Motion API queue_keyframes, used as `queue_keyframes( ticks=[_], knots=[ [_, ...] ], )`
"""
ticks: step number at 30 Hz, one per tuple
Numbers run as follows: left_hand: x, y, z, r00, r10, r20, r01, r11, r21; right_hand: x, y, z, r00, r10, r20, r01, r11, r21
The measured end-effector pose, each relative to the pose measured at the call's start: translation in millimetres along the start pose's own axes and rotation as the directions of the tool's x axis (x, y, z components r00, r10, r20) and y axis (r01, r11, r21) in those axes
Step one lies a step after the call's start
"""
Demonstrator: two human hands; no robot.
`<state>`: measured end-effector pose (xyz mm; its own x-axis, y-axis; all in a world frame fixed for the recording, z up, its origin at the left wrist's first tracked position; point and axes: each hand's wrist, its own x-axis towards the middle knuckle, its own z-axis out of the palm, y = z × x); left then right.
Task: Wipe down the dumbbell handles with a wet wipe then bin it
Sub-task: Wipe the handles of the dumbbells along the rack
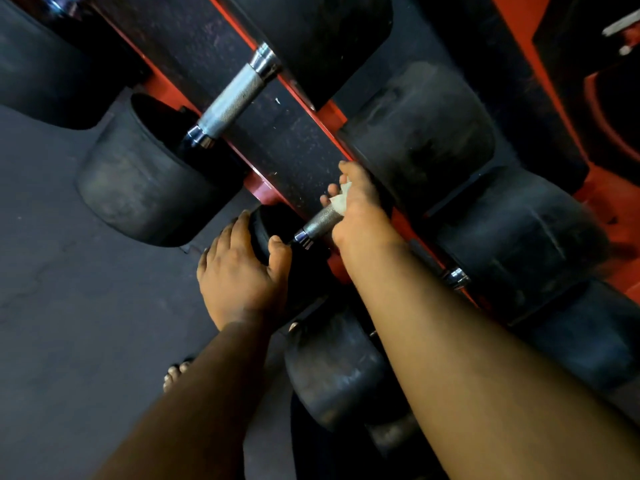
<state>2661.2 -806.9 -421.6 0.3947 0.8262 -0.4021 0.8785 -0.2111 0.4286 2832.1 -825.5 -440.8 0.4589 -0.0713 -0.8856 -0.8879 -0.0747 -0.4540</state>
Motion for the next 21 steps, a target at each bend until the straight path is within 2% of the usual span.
queue_keyframes(
  ticks=[2, 4, 6, 8, 10, 12, 14, 17, 19, 21],
  knots=[
    [-1.1, 1.6, -0.6, 1.000, 0.002, 0.009, -0.002, 1.000, 0.005, 3.8, -0.6, -15.0, 0.985, -0.012, 0.173, -0.003, 0.996, 0.088],
    [-1.3, 2.8, -1.4, 1.000, -0.004, 0.011, 0.004, 1.000, 0.010, 3.0, 0.8, -21.9, 0.970, -0.049, 0.238, 0.007, 0.985, 0.174],
    [-1.3, 2.1, -1.4, 1.000, -0.007, 0.010, 0.007, 1.000, 0.012, 7.6, 10.0, -14.0, 0.993, -0.097, 0.059, 0.090, 0.989, 0.121],
    [0.0, 0.9, -1.2, 1.000, -0.001, 0.015, 0.001, 1.000, 0.018, 2.8, 16.0, 1.1, 0.971, -0.188, -0.147, 0.186, 0.982, -0.028],
    [1.1, 0.0, -0.4, 1.000, 0.004, 0.024, -0.004, 1.000, 0.025, 7.5, 16.0, 8.7, 0.955, -0.191, -0.225, 0.180, 0.981, -0.071],
    [1.2, 0.2, -0.2, 1.000, 0.009, 0.017, -0.010, 1.000, 0.024, 3.1, 11.5, 7.0, 0.978, -0.112, -0.173, 0.115, 0.993, 0.008],
    [0.5, -0.2, 0.9, 1.000, 0.007, 0.003, -0.007, 1.000, 0.019, 1.7, 9.2, -3.7, 0.998, -0.059, 0.002, 0.059, 0.996, 0.072],
    [-0.6, -0.6, 1.5, 1.000, 0.010, 0.002, -0.010, 1.000, 0.017, -0.5, 10.0, -21.5, 0.955, -0.057, 0.290, 0.014, 0.989, 0.150],
    [0.7, -1.2, 1.9, 1.000, 0.014, 0.005, -0.014, 1.000, 0.021, 2.3, 15.2, -20.9, 0.958, -0.066, 0.280, 0.035, 0.993, 0.115],
    [0.8, -1.5, 2.2, 1.000, 0.012, 0.004, -0.012, 1.000, 0.025, -2.4, 25.5, -18.0, 0.973, -0.106, 0.206, 0.103, 0.994, 0.025]
  ],
)
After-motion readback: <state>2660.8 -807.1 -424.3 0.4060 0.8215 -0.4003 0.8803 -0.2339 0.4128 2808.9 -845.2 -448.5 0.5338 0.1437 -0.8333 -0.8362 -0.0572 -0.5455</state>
